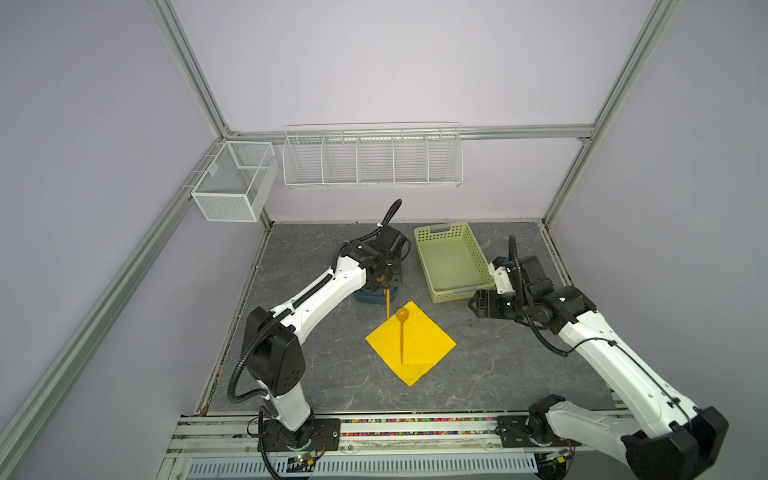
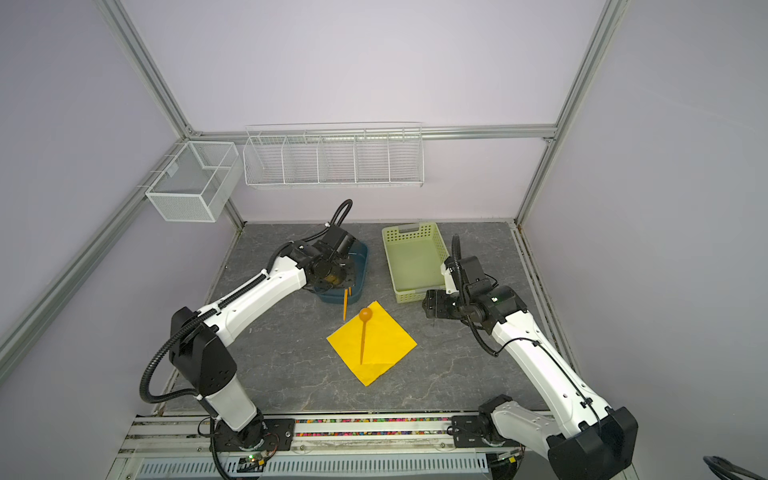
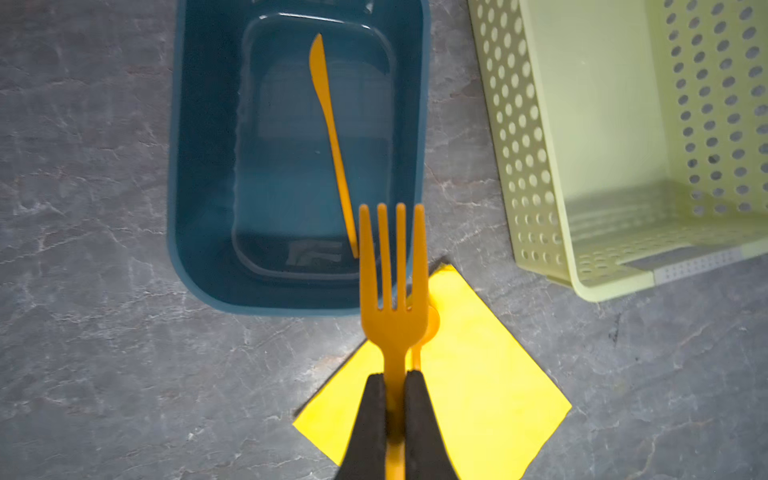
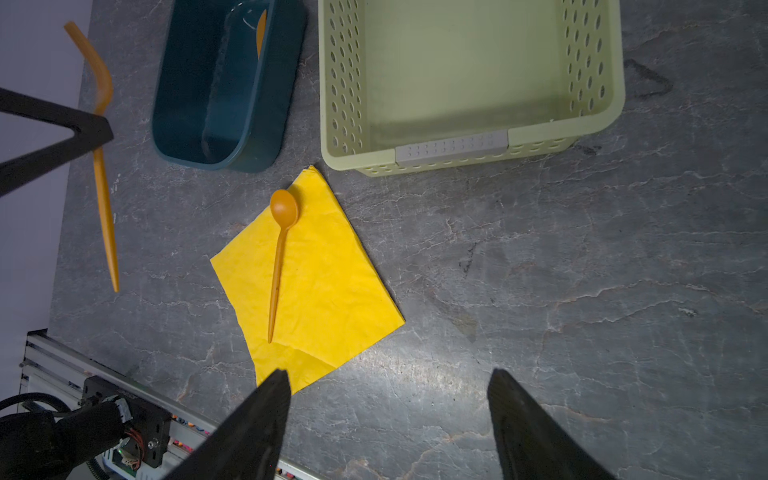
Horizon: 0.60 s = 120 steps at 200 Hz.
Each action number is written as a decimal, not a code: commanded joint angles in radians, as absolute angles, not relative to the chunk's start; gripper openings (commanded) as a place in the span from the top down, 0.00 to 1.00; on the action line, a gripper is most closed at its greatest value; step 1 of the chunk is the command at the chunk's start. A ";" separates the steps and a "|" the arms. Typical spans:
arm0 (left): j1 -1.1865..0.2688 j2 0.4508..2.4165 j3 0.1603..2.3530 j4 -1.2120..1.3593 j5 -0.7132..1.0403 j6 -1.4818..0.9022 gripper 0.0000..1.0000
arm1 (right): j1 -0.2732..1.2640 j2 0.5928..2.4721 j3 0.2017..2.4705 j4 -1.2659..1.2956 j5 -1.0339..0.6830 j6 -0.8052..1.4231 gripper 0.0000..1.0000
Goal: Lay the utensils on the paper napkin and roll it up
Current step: 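Lift the fork and carry it over the napkin beside the spoon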
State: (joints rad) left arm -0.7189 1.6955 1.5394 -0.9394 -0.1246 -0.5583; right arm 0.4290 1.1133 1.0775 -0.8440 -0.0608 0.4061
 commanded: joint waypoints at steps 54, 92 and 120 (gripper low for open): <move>-0.866 1.593 1.253 -0.693 -0.087 -0.684 0.96 | 0.394 1.051 1.068 -0.882 -0.030 0.354 0.21; -0.893 1.633 1.174 -0.539 0.001 -0.709 0.98 | 0.374 1.035 1.048 -0.890 -0.031 0.335 0.21; -0.894 1.661 1.141 -0.479 0.033 -0.717 0.98 | 0.360 1.026 1.040 -0.887 -0.033 0.327 0.20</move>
State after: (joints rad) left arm -0.8902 1.6337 1.1664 -0.5846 -0.0124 -0.6888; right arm 0.3729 1.0489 1.0641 -0.8768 -0.0410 0.3573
